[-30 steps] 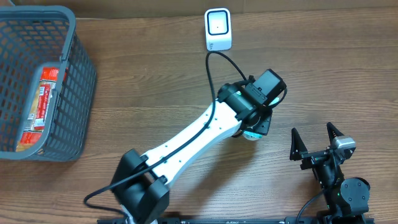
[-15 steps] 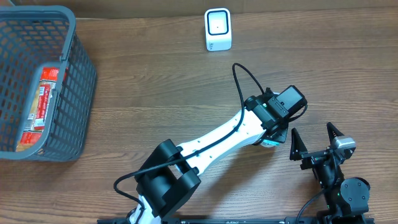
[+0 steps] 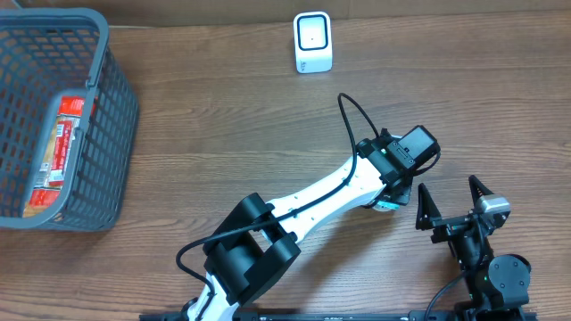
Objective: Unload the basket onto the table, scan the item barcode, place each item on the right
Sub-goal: 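Lift the items out and carry them right toward the table centre, then lower the items onto the table and open the left gripper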
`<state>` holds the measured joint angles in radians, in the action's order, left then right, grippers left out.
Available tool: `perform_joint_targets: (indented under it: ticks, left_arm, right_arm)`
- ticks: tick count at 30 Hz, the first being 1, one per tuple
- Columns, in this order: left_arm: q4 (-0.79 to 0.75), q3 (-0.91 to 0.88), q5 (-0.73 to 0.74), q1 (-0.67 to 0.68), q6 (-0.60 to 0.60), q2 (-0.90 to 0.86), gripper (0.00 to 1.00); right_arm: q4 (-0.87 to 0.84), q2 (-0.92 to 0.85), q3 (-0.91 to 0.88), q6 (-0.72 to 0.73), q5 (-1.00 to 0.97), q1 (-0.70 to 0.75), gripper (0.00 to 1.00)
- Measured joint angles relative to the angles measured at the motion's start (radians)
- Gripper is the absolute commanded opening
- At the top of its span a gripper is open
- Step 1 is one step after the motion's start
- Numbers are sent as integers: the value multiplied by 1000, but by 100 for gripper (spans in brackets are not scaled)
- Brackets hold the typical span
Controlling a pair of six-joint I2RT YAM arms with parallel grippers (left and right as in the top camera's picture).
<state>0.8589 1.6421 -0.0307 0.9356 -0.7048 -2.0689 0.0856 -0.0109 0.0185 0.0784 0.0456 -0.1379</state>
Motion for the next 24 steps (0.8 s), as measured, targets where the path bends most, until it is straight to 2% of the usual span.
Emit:
perform_joint_targets:
  ticks: [8,14,24]
  left_arm:
    - [24,0,27,1,2,0,71]
    - [34,0,50,1,0,0,80]
    - [35,2,57,8,4,0,86]
  right_arm:
    - [0,0,0,0,0,0,100]
    - [1,0,0,0,0,0,100]
    - [0,0,0,0,0,0,100]
